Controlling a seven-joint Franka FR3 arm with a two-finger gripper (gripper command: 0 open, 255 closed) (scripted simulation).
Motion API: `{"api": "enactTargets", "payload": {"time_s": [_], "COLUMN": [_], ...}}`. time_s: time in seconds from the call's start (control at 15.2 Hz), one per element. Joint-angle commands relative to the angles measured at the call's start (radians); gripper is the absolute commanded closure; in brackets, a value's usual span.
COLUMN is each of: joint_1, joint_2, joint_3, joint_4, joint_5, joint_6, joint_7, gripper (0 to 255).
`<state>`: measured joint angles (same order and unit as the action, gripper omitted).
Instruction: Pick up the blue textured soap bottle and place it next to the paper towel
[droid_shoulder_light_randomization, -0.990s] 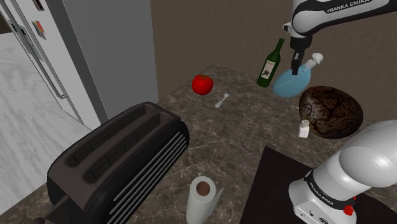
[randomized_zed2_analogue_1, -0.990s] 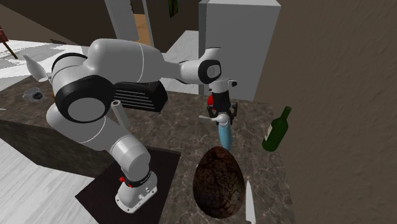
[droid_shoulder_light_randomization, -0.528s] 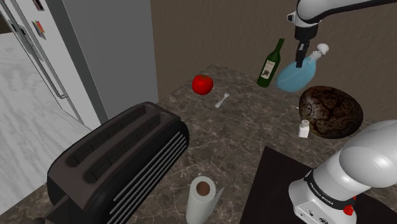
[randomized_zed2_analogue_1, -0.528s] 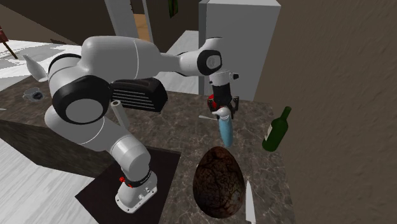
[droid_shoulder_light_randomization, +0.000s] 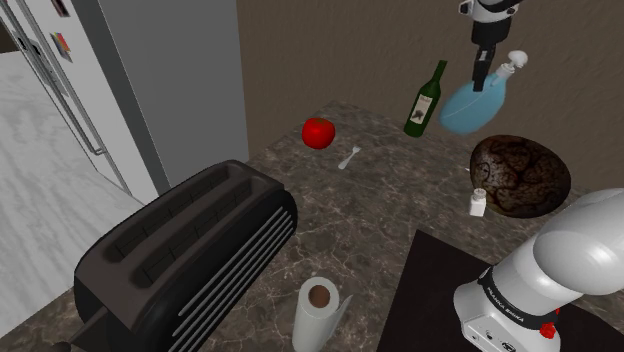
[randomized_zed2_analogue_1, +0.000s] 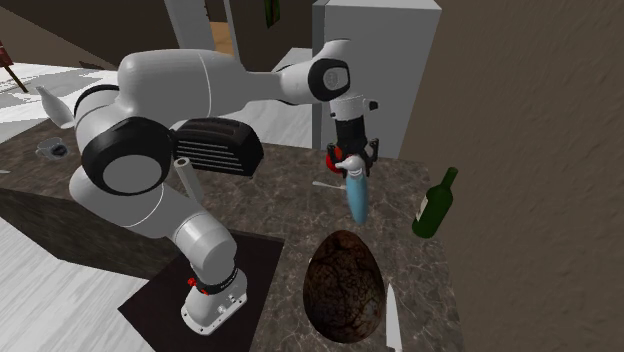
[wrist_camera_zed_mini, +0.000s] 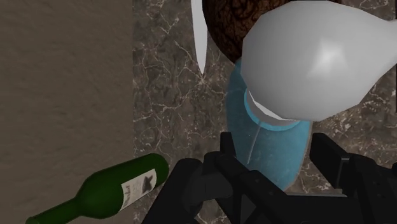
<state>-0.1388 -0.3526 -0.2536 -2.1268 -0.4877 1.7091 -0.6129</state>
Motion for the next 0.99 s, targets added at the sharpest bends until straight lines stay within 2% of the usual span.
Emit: {"api": "enactTargets", "payload": {"time_s": [0.0, 0.92], "joint_1": [0.001, 0.006], "joint_2": [-0.002, 0.022], "joint_3": [0.003, 0.021], "joint_4": [0.024, 0.229], "joint_5": [0.002, 0.017], "joint_6": [-0.025, -0.194], "joint_7": [-0.009, -0.076], "gripper": [255, 255]}}
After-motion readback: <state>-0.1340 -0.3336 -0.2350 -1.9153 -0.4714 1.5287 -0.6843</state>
